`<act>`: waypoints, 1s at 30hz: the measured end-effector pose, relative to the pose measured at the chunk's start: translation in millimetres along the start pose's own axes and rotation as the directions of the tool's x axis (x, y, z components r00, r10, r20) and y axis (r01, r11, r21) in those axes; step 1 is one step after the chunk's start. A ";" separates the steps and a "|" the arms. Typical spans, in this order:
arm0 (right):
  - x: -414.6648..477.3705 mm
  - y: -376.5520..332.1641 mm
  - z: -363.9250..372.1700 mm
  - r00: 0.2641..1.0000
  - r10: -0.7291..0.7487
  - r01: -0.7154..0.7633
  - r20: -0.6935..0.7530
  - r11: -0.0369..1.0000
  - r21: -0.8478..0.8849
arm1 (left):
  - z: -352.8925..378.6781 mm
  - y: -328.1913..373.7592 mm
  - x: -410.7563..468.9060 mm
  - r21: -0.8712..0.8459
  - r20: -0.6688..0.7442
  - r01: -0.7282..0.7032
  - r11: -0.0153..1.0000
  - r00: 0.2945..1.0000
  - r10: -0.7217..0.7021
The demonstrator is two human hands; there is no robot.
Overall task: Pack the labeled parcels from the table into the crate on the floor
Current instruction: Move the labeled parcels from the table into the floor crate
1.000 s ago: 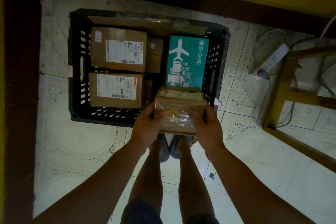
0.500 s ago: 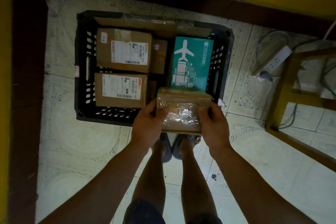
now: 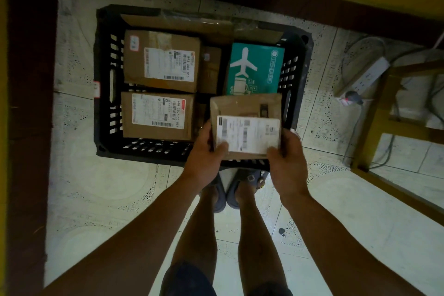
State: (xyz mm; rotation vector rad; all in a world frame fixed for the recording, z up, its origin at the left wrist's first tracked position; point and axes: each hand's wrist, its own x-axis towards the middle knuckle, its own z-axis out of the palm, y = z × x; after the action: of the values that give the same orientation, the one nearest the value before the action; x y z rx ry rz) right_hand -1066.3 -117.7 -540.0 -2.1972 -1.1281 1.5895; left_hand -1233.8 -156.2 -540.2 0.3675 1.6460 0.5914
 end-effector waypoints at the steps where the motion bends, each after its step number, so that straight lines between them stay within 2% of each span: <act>1: 0.4 7.2 0.4 0.999 0.031 -0.029 0.015 0.997 -0.075 | 3.1 -3.2 2.8 0.077 0.010 0.022 0.997 1.000 -0.023; 3: 2.7 17.9 0.2 0.994 0.109 -0.105 0.011 0.974 -0.201 | 9.5 -9.8 7.8 0.180 0.000 0.062 0.982 0.998 -0.063; 5: 4.0 24.2 -1.7 0.992 0.126 -0.125 -0.015 0.952 -0.279 | 16.6 -14.7 10.0 0.245 -0.031 0.077 0.966 0.997 -0.072; 9: 6.6 28.5 -3.6 0.995 0.088 -0.101 -0.053 0.930 -0.353 | 21.8 -20.2 16.1 0.351 -0.062 0.037 0.936 0.998 -0.017; 13: 15.2 30.3 -1.9 0.987 0.158 -0.154 -0.021 0.916 -0.371 | 20.0 -22.2 17.2 0.413 -0.063 0.058 0.909 0.997 -0.035; 16: 7.2 23.5 -8.6 0.986 0.166 -0.149 0.022 0.930 -0.337 | 20.4 -15.9 11.6 0.365 -0.057 0.065 0.929 0.997 -0.047; 18: -3.4 15.0 -18.2 0.987 0.155 -0.138 0.033 0.943 -0.302 | 20.3 -5.6 3.3 0.266 -0.091 0.083 0.960 0.994 -0.061; 24: -48.3 -31.9 -59.7 0.983 0.174 -0.168 0.059 0.982 -0.091 | 12.7 43.6 -42.0 0.136 -0.196 0.062 0.989 0.980 -0.034; 27: -79.7 -67.3 -86.1 0.985 0.163 -0.163 0.050 0.986 0.010 | 11.6 81.4 -73.4 0.072 -0.124 0.060 0.996 0.991 -0.051; 30: -131.2 -106.8 -117.3 0.991 0.132 -0.134 0.031 0.986 0.103 | 9.9 128.3 -124.7 0.143 -0.049 -0.023 0.989 0.998 0.030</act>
State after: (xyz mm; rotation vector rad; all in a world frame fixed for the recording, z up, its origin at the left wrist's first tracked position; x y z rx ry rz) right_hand -1029.0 -102.9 -338.0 -2.2325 -0.8987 1.6909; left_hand -1215.6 -118.9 -365.9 0.4824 1.7399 0.5080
